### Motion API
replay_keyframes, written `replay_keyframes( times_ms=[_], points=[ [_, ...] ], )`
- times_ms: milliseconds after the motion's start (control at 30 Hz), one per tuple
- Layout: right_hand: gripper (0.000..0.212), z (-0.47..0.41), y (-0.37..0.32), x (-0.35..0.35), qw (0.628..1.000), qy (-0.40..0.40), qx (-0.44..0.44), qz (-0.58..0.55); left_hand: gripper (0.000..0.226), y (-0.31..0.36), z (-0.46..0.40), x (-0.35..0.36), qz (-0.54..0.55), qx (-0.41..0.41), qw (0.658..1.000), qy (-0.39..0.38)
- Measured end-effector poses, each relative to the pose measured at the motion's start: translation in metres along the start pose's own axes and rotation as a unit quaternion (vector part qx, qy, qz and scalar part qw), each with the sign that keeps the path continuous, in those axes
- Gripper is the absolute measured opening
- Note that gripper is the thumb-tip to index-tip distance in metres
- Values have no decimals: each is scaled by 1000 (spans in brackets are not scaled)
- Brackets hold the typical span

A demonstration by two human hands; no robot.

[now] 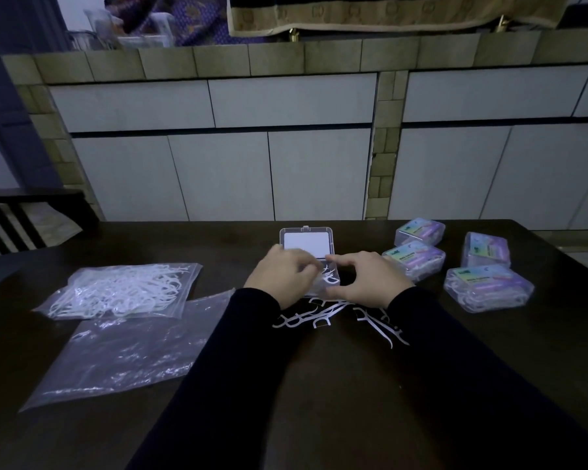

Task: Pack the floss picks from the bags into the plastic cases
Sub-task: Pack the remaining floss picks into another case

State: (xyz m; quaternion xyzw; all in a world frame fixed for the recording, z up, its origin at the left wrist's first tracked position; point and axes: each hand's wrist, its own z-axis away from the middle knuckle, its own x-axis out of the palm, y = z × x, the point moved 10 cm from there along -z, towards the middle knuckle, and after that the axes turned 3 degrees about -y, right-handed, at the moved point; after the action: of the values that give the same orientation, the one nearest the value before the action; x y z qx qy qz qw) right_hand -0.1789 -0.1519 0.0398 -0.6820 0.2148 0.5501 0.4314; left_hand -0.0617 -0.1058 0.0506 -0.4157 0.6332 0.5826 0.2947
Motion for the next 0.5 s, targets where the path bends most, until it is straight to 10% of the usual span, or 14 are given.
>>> replay_keyframes(
  times_ms=[500],
  points=[
    [78,-5,3,3,1000,2,-9,-6,33,1,2,14,39,-7,996,-81]
  ],
)
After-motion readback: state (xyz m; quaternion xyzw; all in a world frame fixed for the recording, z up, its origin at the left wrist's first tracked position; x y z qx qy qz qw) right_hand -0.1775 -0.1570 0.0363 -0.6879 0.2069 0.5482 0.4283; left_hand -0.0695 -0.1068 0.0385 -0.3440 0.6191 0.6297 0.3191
